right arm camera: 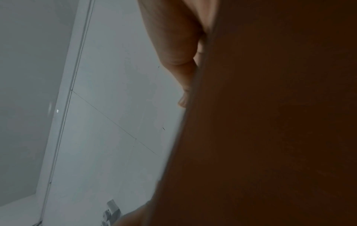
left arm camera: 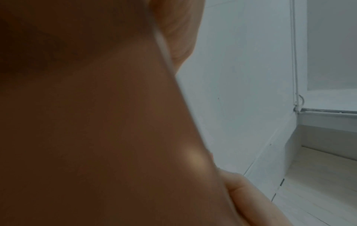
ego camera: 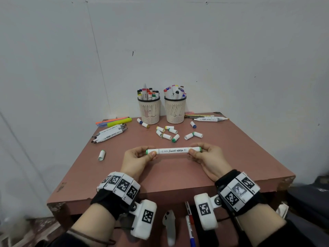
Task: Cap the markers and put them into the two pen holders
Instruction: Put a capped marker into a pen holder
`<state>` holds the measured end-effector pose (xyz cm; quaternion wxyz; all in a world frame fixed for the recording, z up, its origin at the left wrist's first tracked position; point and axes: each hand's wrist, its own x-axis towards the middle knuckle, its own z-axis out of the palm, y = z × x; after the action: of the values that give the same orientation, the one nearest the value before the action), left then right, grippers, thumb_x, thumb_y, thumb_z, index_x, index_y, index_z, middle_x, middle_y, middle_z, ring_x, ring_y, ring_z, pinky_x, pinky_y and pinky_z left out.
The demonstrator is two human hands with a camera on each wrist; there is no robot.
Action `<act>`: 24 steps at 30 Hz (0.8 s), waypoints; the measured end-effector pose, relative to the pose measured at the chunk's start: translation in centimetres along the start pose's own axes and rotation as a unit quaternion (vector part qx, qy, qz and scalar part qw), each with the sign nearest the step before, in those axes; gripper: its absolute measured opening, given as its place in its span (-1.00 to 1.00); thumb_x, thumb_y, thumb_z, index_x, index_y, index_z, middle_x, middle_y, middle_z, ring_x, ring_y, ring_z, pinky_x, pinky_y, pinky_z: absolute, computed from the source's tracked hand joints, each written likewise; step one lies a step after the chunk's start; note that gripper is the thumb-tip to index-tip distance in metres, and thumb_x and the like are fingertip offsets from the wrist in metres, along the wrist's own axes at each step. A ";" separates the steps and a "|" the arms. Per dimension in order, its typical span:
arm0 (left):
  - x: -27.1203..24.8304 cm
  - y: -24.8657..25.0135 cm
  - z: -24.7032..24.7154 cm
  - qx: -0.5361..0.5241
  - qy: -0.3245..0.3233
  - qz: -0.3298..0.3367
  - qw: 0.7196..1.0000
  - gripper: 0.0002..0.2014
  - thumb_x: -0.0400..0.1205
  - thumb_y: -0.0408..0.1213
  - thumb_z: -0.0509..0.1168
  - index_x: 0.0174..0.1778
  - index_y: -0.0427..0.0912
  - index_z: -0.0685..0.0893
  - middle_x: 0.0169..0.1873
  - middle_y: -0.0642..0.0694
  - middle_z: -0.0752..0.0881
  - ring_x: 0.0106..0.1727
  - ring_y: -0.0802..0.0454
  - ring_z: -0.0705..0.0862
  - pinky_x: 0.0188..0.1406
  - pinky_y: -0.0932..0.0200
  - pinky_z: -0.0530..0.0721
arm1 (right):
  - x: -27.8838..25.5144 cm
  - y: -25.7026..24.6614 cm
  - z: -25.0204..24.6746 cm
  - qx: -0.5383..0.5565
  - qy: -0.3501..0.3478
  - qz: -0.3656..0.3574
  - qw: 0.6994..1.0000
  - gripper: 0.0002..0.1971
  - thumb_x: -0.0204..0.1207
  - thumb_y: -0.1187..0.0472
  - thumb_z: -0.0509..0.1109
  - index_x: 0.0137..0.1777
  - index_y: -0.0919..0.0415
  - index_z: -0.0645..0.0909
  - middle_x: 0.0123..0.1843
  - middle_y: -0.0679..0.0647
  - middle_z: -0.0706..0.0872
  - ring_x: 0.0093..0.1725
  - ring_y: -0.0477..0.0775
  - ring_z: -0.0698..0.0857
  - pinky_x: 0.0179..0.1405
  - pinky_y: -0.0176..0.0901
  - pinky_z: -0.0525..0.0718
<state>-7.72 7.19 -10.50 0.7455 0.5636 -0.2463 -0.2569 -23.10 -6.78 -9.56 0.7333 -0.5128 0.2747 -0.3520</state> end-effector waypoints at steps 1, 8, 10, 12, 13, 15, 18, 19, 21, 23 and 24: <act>-0.1 0.1 -0.1 -0.003 -0.005 -0.008 1.000 -0.82 0.51 -0.67 0.31 -0.09 -0.35 0.69 -0.45 -0.08 0.79 -0.45 0.20 0.74 -0.38 0.44 0.69 | -0.1 -0.1 0.0 -0.004 -0.003 0.003 1.000 -0.82 0.46 0.63 0.32 -0.16 0.37 0.63 -0.27 0.26 0.72 -0.34 0.08 0.71 -0.22 -0.21 0.76; -0.6 0.6 -0.3 0.035 -0.028 -0.039 0.998 -0.82 0.53 -0.66 0.29 -0.08 -0.36 0.70 -0.47 -0.16 0.78 -0.47 0.16 0.75 -0.39 0.41 0.71 | -0.5 -0.5 0.0 -0.050 -0.027 0.012 0.998 -0.80 0.44 0.66 0.34 -0.22 0.38 0.64 -0.29 0.31 0.70 -0.39 0.14 0.70 -0.25 -0.16 0.77; -0.9 0.8 -0.2 0.042 -0.035 -0.040 0.998 -0.82 0.53 -0.68 0.28 -0.07 -0.40 0.70 -0.49 -0.16 0.77 -0.48 0.14 0.75 -0.40 0.39 0.72 | -0.7 -0.6 0.1 -0.074 -0.036 0.013 0.997 -0.80 0.43 0.65 0.35 -0.22 0.37 0.65 -0.28 0.32 0.70 -0.40 0.15 0.68 -0.29 -0.19 0.76; -1.3 1.0 0.0 0.055 -0.046 -0.043 0.997 -0.82 0.54 -0.69 0.27 -0.07 -0.41 0.70 -0.50 -0.18 0.76 -0.49 0.11 0.75 -0.40 0.37 0.73 | -0.9 -0.6 0.1 -0.095 -0.036 0.009 0.995 -0.80 0.43 0.64 0.36 -0.23 0.35 0.66 -0.29 0.31 0.70 -0.46 0.09 0.68 -0.31 -0.21 0.75; -1.5 1.2 0.1 0.061 -0.052 -0.045 0.996 -0.82 0.54 -0.69 0.27 -0.09 -0.40 0.69 -0.50 -0.19 0.76 -0.49 0.09 0.76 -0.40 0.36 0.73 | -1.0 -0.6 0.1 -0.102 -0.034 0.005 0.994 -0.80 0.44 0.64 0.36 -0.23 0.35 0.66 -0.29 0.31 0.70 -0.48 0.06 0.68 -0.33 -0.22 0.76; -1.7 1.4 0.2 0.070 -0.061 -0.047 0.995 -0.83 0.55 -0.70 0.25 -0.11 -0.41 0.68 -0.49 -0.20 0.76 -0.50 0.07 0.76 -0.43 0.35 0.72 | -1.2 -0.5 0.1 -0.107 -0.037 -0.001 0.994 -0.80 0.46 0.62 0.35 -0.22 0.35 0.65 -0.30 0.32 0.70 -0.52 0.02 0.67 -0.37 -0.24 0.76; -1.9 1.6 0.2 0.072 -0.067 -0.050 0.994 -0.85 0.54 -0.71 0.25 -0.09 -0.47 0.66 -0.48 -0.22 0.77 -0.50 0.05 0.76 -0.46 0.36 0.71 | -1.4 -0.5 0.0 -0.104 -0.053 -0.002 0.993 -0.82 0.48 0.62 0.33 -0.20 0.36 0.65 -0.29 0.33 0.71 -0.52 0.01 0.70 -0.38 -0.24 0.77; -2.0 1.6 0.2 0.072 -0.067 -0.049 0.994 -0.86 0.54 -0.71 0.25 -0.08 -0.48 0.66 -0.47 -0.23 0.77 -0.50 0.04 0.76 -0.45 0.35 0.71 | -1.5 -0.6 0.0 -0.103 -0.058 -0.003 0.993 -0.82 0.49 0.62 0.32 -0.20 0.37 0.65 -0.28 0.32 0.71 -0.49 0.03 0.72 -0.37 -0.24 0.77; -2.0 1.5 0.3 0.074 -0.066 -0.040 0.994 -0.86 0.54 -0.72 0.25 -0.12 -0.49 0.66 -0.45 -0.25 0.77 -0.51 0.02 0.75 -0.43 0.33 0.73 | -1.6 -0.5 0.1 -0.096 -0.061 -0.007 0.993 -0.81 0.51 0.61 0.30 -0.20 0.37 0.65 -0.24 0.31 0.72 -0.41 0.07 0.76 -0.32 -0.23 0.79; -2.0 1.5 0.5 0.077 -0.065 -0.028 0.994 -0.86 0.53 -0.74 0.24 -0.16 -0.48 0.65 -0.42 -0.27 0.75 -0.53 0.02 0.74 -0.42 0.32 0.73 | -1.5 -0.3 0.2 -0.093 -0.061 -0.013 0.994 -0.80 0.53 0.60 0.29 -0.19 0.36 0.64 -0.21 0.30 0.73 -0.37 0.08 0.78 -0.27 -0.21 0.80; -2.0 1.5 0.5 0.078 -0.066 -0.025 0.994 -0.85 0.53 -0.74 0.24 -0.19 -0.48 0.65 -0.41 -0.29 0.73 -0.54 0.02 0.73 -0.41 0.32 0.73 | -1.5 -0.2 0.2 -0.095 -0.063 -0.014 0.993 -0.80 0.54 0.60 0.28 -0.18 0.35 0.65 -0.21 0.30 0.73 -0.37 0.07 0.79 -0.24 -0.20 0.80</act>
<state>-9.41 8.48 -9.08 0.6750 0.6075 -0.3001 -0.2919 -23.91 -5.54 -9.24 0.6922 -0.6051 0.2526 -0.3015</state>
